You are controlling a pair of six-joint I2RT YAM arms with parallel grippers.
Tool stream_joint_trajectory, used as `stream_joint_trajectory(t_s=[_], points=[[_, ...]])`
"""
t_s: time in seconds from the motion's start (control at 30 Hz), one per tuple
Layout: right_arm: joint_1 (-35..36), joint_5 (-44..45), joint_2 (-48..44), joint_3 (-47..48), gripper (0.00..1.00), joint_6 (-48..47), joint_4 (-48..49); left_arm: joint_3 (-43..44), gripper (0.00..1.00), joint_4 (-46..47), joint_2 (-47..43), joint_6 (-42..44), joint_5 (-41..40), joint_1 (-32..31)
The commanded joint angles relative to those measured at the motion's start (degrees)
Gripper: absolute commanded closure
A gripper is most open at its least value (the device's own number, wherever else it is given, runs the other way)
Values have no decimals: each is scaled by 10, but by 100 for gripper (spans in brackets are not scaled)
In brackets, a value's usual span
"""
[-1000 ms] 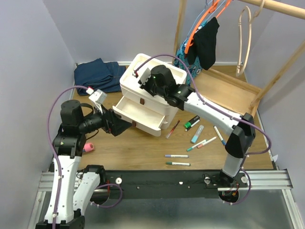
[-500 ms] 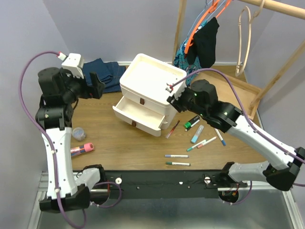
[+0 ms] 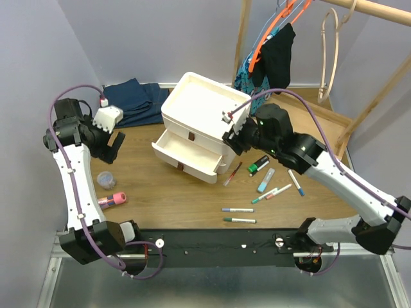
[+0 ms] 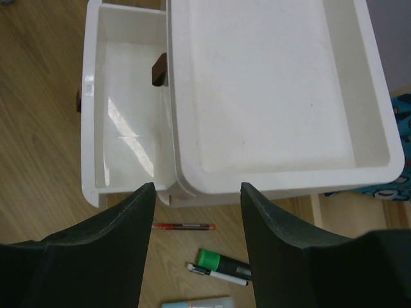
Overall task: Sort the stationery into containers
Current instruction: Pick up the stationery from the corner of the board.
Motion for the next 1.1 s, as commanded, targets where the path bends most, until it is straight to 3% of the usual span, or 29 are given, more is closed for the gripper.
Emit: stream_joint_trajectory(t_s=[0.0,0.07,0.2,0.63,1.07], points=[[-11,-35,74,120,36,-33,-76,-31,3,-157,-23,352,-7,56],[-10,-40,89,157,36,-38,-96,-85,4,-172,-24,458,-27,103],[-10,-78,104,187,36,-27,-107,-188,7,-146,-21,548,-64,154],[-11,-117,122,182,35,-6,-58,-399,9,-16,-91,587,-126,166],[-10,-96,134,199,35,-33,-69,-381,11,53,7,580,-113,172]])
